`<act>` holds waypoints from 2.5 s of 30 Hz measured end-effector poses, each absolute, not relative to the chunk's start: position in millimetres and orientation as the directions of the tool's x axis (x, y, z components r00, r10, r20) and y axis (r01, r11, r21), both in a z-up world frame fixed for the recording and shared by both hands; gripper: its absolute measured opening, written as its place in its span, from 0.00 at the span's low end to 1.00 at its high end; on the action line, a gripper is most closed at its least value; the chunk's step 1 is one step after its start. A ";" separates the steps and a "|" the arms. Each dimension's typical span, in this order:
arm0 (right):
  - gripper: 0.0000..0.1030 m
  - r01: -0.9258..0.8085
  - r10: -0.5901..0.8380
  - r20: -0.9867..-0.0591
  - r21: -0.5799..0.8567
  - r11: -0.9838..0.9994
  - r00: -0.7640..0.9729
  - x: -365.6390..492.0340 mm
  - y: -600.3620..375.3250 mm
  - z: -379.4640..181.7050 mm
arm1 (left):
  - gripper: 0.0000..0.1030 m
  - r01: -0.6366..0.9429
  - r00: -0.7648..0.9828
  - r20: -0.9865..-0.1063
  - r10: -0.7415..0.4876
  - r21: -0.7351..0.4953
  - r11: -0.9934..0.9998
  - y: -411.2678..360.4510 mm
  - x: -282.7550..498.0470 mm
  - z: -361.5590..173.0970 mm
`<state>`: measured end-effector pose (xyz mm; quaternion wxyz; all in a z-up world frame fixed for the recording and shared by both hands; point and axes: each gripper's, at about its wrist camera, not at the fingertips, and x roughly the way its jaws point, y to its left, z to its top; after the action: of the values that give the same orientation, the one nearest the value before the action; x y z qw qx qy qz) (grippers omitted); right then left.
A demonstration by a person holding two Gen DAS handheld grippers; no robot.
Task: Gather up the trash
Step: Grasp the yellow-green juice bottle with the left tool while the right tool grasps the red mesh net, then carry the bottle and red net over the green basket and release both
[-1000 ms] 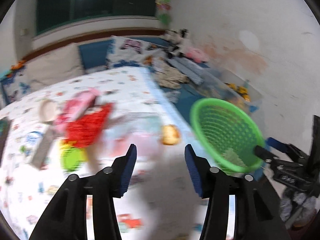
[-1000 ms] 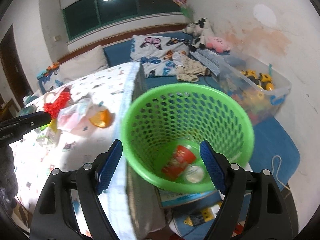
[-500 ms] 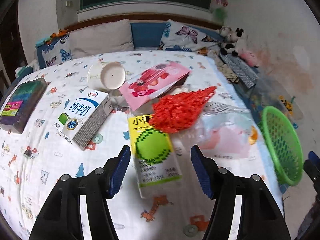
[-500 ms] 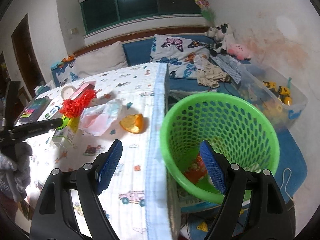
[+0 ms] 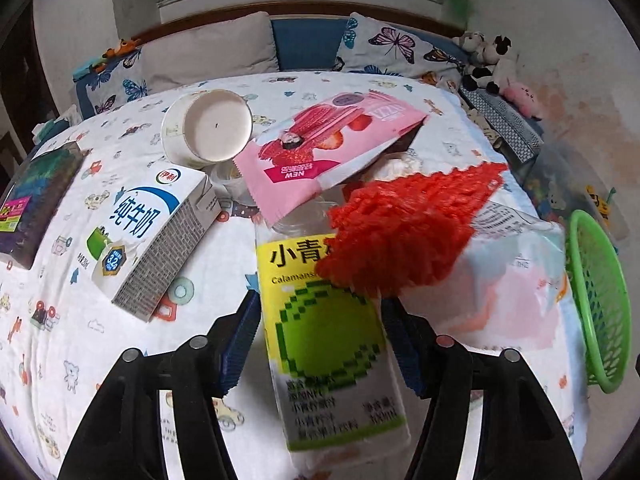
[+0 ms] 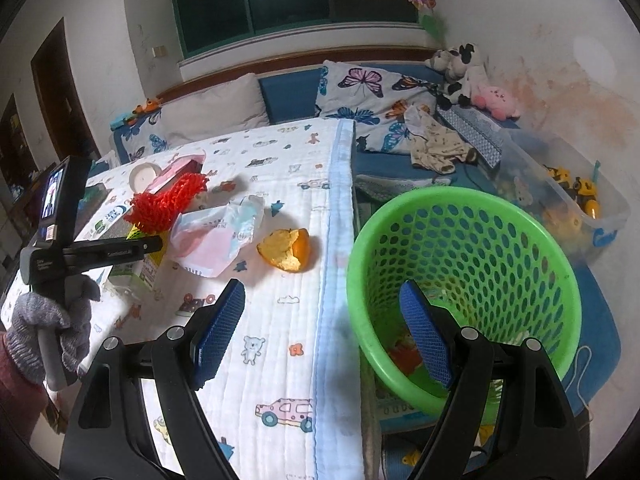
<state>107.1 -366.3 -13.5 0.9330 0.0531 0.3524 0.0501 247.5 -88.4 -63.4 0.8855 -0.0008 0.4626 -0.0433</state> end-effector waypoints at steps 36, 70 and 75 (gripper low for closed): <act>0.73 -0.360 0.378 -0.647 0.167 0.918 0.662 176.1 -234.4 -7.5 | 0.52 0.145 0.610 -0.777 -0.156 -0.084 0.986 16.1 147.2 -36.4; 0.21 -0.420 0.429 -0.647 0.180 0.890 0.631 203.4 -195.3 -15.4 | 0.51 0.108 0.551 -0.818 -0.167 -0.128 0.986 35.2 167.6 -63.8; 0.21 -0.390 0.421 -0.614 0.193 0.900 0.668 177.3 -222.2 0.8 | 0.51 0.128 0.569 -0.798 -0.199 -0.153 0.980 27.9 158.0 -53.8</act>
<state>177.3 -222.2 0.8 0.9130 0.0228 0.3416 0.2219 158.0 27.9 -53.8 0.8849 -0.0389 0.4548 -0.0926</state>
